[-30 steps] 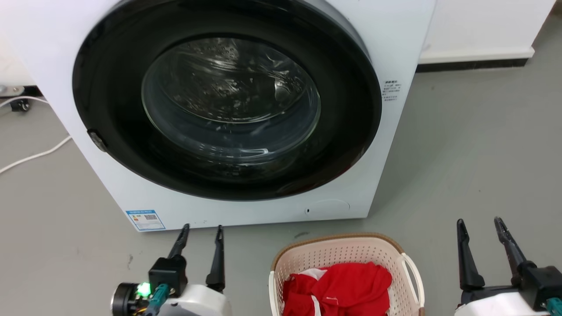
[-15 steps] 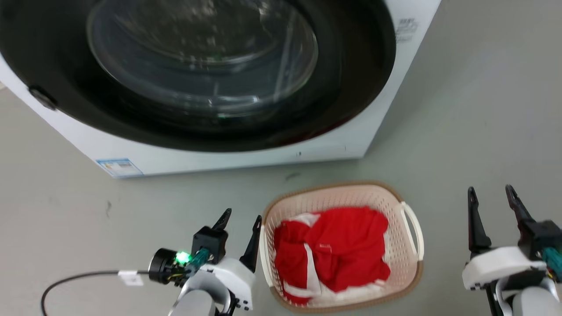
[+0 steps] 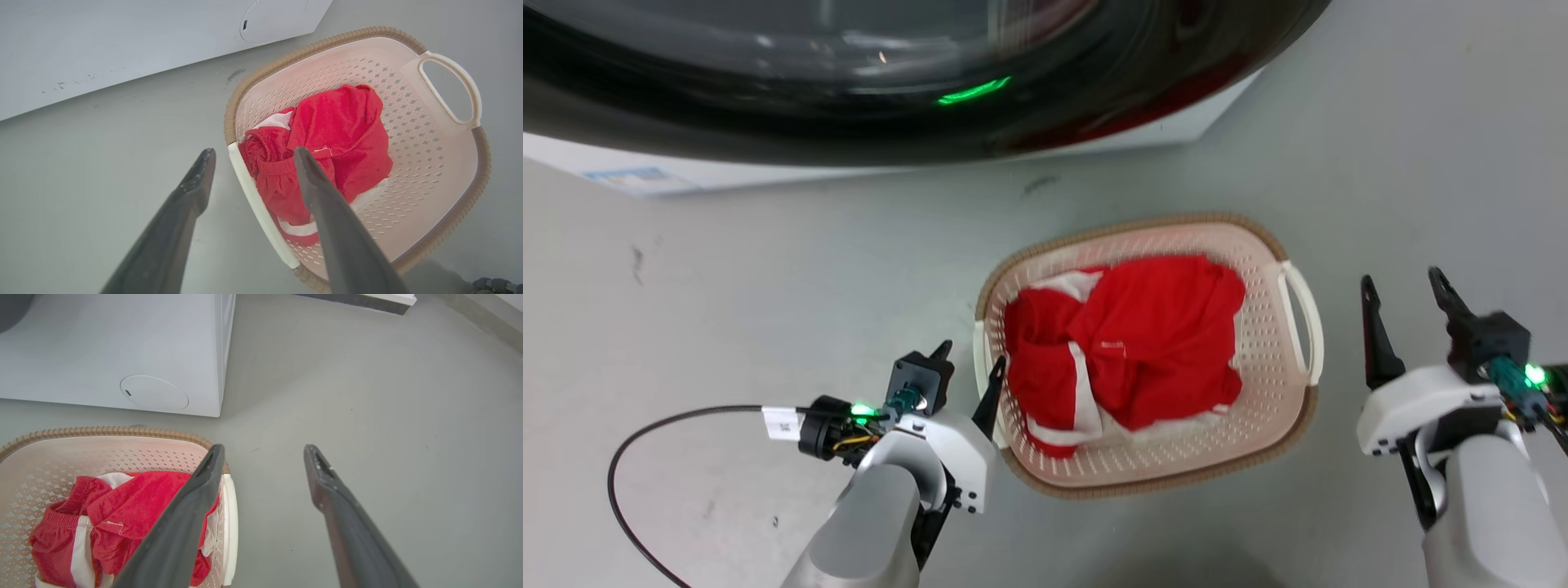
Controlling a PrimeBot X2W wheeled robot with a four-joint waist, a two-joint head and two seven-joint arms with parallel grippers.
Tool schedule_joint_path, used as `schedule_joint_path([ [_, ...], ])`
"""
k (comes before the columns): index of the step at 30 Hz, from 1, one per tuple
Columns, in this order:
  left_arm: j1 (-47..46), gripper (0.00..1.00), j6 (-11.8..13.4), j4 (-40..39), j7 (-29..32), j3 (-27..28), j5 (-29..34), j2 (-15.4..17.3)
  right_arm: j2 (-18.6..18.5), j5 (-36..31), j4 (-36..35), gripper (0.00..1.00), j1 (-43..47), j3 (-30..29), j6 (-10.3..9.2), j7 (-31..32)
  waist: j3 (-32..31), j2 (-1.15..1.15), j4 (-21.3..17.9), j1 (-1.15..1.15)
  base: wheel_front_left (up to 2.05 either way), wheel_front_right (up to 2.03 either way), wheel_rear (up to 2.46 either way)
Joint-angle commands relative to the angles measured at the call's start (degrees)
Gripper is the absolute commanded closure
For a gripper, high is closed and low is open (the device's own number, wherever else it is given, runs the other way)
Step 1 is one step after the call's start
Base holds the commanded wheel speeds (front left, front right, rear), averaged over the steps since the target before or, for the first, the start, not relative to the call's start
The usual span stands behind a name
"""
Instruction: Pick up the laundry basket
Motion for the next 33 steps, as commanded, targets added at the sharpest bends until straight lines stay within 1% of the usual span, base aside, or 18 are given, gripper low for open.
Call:
schedule_joint_path([
  [1,-1.2,0.00,-0.1,0.7,-0.2,0.3,0.2,0.3,-0.1,-0.7,1.6,0.00,-2.0,0.4,-0.04,-0.1,4.8,0.00,-0.8,-0.02,0.00,0.00,0.00],
  [4,-2.7,0.00,-0.4,2.3,-0.2,0.3,0.3,0.2,-0.1,-1.5,4.4,0.00,-4.7,0.3,-0.05,-0.1,7.5,0.00,-0.9,-0.02,0.00,0.00,0.00],
  [9,-4.5,0.00,-0.4,4.0,-0.2,0.5,0.1,0.2,-0.1,-4.0,11.3,0.00,-8.5,-1.5,-0.05,-0.1,11.4,0.00,-0.5,-0.02,0.00,0.00,0.00],
  [17,-6.2,0.00,0.0,3.7,-0.2,0.5,0.6,0.2,-1.0,-7.5,19.9,0.00,-13.5,-2.8,-0.05,-0.1,15.6,0.00,0.7,-0.02,0.00,0.00,0.00],
  [21,-7.0,0.00,0.1,3.5,-0.1,0.7,0.8,0.4,-1.0,-8.9,23.0,0.00,-16.0,-3.4,-0.05,-0.1,17.3,0.00,1.0,-0.02,0.00,0.00,0.00],
  [29,-8.4,0.00,0.2,3.0,0.0,0.5,1.5,0.3,-0.7,-11.2,26.8,0.00,-19.5,-3.7,-0.05,-0.1,19.3,0.00,1.0,-0.02,0.00,0.00,0.00],
  [31,-8.4,0.00,0.2,2.8,0.0,0.5,1.7,0.3,-0.6,-11.7,29.0,0.00,-19.9,-3.7,-0.05,-0.1,19.5,0.00,1.0,-0.02,0.00,0.00,0.00],
  [32,-8.4,0.00,0.2,2.6,0.0,0.5,1.7,0.3,-0.5,-11.8,29.5,0.45,-20.4,-3.7,-0.05,-0.1,19.6,0.00,1.0,-0.02,0.00,0.00,0.00],
  [33,-8.4,0.00,0.2,2.4,0.0,0.3,1.9,0.3,-0.5,-11.9,30.0,1.00,-20.8,-3.5,-0.05,-0.1,19.6,0.00,1.0,-0.02,0.00,0.00,0.00],
])
